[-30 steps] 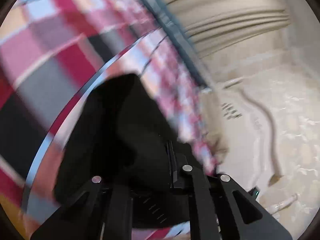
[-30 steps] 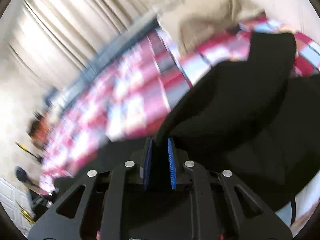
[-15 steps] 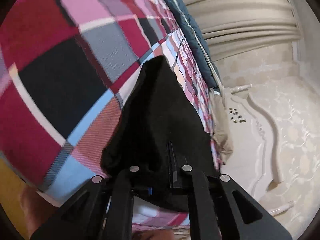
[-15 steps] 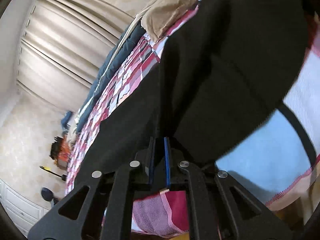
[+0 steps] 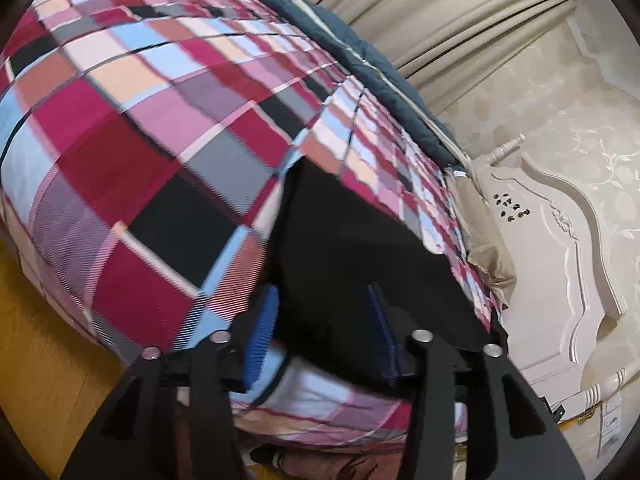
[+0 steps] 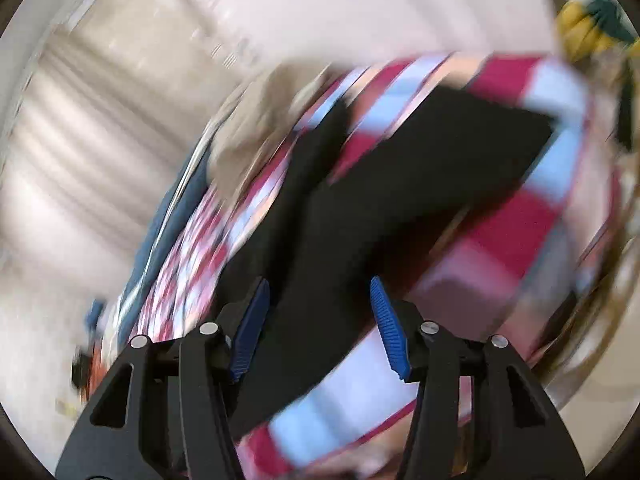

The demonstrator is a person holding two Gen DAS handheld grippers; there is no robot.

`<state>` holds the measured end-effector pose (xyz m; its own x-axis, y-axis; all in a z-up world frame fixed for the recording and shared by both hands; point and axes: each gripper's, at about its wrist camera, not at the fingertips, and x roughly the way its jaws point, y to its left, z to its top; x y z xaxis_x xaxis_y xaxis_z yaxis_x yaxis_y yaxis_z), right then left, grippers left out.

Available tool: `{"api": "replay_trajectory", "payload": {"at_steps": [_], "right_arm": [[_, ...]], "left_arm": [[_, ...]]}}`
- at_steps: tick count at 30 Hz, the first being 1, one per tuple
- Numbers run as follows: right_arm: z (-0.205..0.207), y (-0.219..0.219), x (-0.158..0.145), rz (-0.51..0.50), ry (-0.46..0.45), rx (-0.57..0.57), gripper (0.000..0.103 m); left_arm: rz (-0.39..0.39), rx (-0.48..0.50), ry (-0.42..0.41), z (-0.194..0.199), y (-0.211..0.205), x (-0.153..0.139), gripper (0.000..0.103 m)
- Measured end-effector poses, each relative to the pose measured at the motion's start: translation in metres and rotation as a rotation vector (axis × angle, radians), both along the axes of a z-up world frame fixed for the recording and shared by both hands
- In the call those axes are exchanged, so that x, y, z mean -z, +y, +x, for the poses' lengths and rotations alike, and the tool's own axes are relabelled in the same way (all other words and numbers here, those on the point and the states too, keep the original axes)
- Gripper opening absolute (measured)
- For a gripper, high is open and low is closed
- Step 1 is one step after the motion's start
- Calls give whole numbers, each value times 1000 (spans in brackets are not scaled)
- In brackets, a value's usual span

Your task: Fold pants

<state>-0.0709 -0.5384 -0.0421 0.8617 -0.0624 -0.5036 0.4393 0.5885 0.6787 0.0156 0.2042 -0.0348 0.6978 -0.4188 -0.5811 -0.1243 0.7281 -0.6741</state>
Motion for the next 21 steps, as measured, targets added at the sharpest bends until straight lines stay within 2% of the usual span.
{"api": "replay_trajectory", "payload": {"at_steps": [2,5,7,9,12,13,14,17,19,20,21], "right_arm": [[-1,-36,-10,-49,35,65,52],[25,-84,-21,-188,173,56,52],[42,-111,-17,-251,274,12,52],[64,-128,-12,-283,350,-29,52],[84,-139,9,-265,418,-132,50],[90,-139,13,-280,440,-146,32],[99,-134,16,-337,486,-179,17],[113,-111,3,-454,533,-216,11],[119,-110,-10,-611,569,-140,12],[123,-112,-13,-642,574,-122,12],[130,-120,-9,-622,599,-112,12]], "left_arm": [[-9,20,-16,7,-11,-6,50],[-8,65,-36,21,-33,-16,51],[-4,95,-49,25,-48,-22,60],[5,136,-53,30,-68,-25,63],[24,163,-36,35,-92,-24,74],[27,171,-24,37,-100,-22,75],[27,176,-15,38,-106,-21,76],[25,179,8,42,-124,-17,79],[25,184,15,45,-136,-16,79],[28,191,17,46,-142,-15,80],[36,202,20,49,-150,-14,80]]}}
